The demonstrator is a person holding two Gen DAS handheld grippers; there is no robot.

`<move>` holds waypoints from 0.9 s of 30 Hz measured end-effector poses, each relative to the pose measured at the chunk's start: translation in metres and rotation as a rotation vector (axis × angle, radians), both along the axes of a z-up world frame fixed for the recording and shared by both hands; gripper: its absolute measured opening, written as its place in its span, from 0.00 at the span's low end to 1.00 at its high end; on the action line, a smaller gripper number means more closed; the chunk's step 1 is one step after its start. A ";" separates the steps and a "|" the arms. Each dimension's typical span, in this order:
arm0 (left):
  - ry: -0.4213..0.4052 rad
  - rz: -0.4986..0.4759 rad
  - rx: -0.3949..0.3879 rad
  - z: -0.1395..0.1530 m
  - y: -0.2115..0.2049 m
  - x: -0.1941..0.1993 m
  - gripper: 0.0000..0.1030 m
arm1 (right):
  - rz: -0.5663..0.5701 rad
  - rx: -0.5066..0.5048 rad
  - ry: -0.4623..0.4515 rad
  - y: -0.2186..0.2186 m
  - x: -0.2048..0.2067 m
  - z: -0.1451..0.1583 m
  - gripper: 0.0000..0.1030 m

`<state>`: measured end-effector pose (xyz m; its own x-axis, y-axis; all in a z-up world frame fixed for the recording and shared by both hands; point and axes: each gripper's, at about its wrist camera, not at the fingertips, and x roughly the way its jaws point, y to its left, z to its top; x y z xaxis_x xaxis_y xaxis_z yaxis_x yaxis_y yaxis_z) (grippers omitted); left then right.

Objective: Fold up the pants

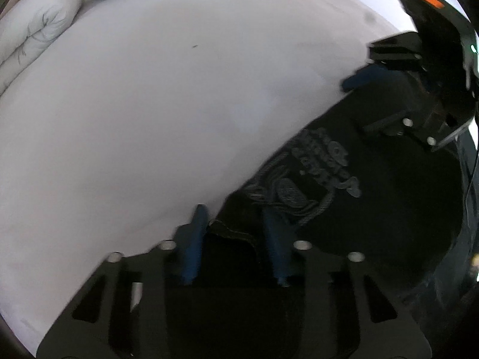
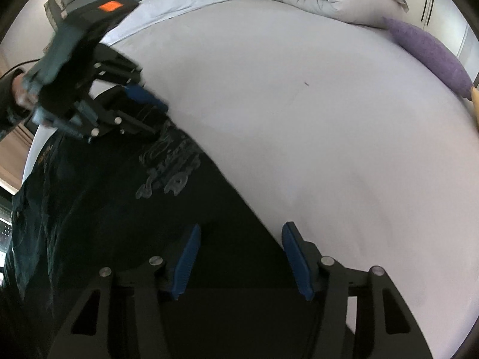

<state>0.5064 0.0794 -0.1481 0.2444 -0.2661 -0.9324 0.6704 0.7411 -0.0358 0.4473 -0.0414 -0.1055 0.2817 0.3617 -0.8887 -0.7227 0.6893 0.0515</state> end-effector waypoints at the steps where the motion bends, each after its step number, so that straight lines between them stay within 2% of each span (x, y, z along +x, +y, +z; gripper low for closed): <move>1: -0.035 0.003 0.024 0.002 0.002 -0.001 0.16 | 0.000 -0.002 -0.005 0.004 0.002 0.001 0.59; 5: -0.146 0.022 -0.004 0.015 0.017 -0.015 0.08 | 0.020 -0.010 -0.007 0.019 0.005 0.004 0.59; 11: -0.313 0.025 -0.018 0.028 0.025 -0.044 0.07 | 0.040 -0.031 0.026 0.035 0.010 -0.001 0.58; 12: -0.331 0.031 -0.029 0.032 0.021 -0.044 0.07 | 0.035 -0.023 0.035 0.037 0.012 0.000 0.50; 13: -0.348 0.040 -0.045 0.034 0.014 -0.059 0.07 | 0.039 -0.003 0.051 0.038 0.012 0.003 0.29; 16: -0.385 0.058 -0.073 0.041 0.014 -0.066 0.07 | 0.057 0.008 0.017 0.044 0.000 0.014 0.10; 18: -0.401 0.068 -0.083 0.051 0.022 -0.062 0.07 | 0.050 0.001 -0.024 0.045 -0.011 0.023 0.08; 19: -0.408 0.077 -0.093 0.053 0.026 -0.081 0.07 | 0.040 0.007 -0.037 0.045 -0.015 0.028 0.07; 22: -0.418 0.105 -0.118 0.065 0.026 -0.094 0.07 | -0.006 0.047 -0.092 0.046 -0.035 0.048 0.07; 24: -0.426 0.120 -0.128 0.073 0.027 -0.108 0.07 | -0.036 0.067 -0.155 0.047 -0.074 0.063 0.06; 27: -0.422 0.135 -0.145 0.084 0.034 -0.153 0.07 | -0.027 0.102 -0.208 0.059 -0.118 0.079 0.06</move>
<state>0.3536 0.1133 -0.0643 0.6356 -0.3260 -0.6998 0.5465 0.8303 0.1095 0.3291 0.0175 -0.0260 0.4660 0.4366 -0.7696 -0.7062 0.7075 -0.0262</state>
